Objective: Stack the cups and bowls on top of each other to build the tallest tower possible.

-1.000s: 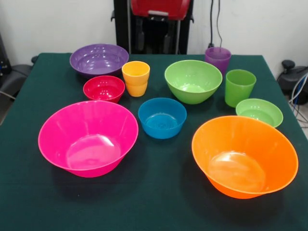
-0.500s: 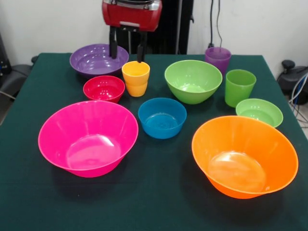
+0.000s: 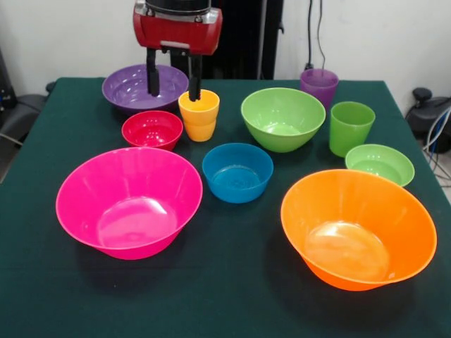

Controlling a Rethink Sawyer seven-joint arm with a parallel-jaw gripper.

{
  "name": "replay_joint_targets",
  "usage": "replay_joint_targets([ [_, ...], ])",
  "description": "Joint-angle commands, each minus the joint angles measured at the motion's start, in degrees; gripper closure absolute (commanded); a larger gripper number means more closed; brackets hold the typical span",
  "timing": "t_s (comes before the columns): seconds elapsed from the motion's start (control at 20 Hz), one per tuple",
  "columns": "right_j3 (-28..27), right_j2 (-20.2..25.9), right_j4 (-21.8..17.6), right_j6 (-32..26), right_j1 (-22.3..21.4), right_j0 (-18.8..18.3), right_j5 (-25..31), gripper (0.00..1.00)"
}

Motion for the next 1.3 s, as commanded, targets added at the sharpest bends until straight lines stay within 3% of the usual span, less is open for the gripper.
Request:
replay_joint_targets([
  [0.05,-3.2,8.86,-2.28,-6.71,2.98,0.07,5.58,0.0],
  [0.5,1.18,12.64,2.51,-1.34,1.46,-0.68,2.76,0.0],
  [0.65,1.16,14.44,4.74,-0.04,3.22,-1.47,2.66,0.0],
  [1.3,0.39,16.25,3.84,0.09,5.81,-3.03,0.35,0.0],
])
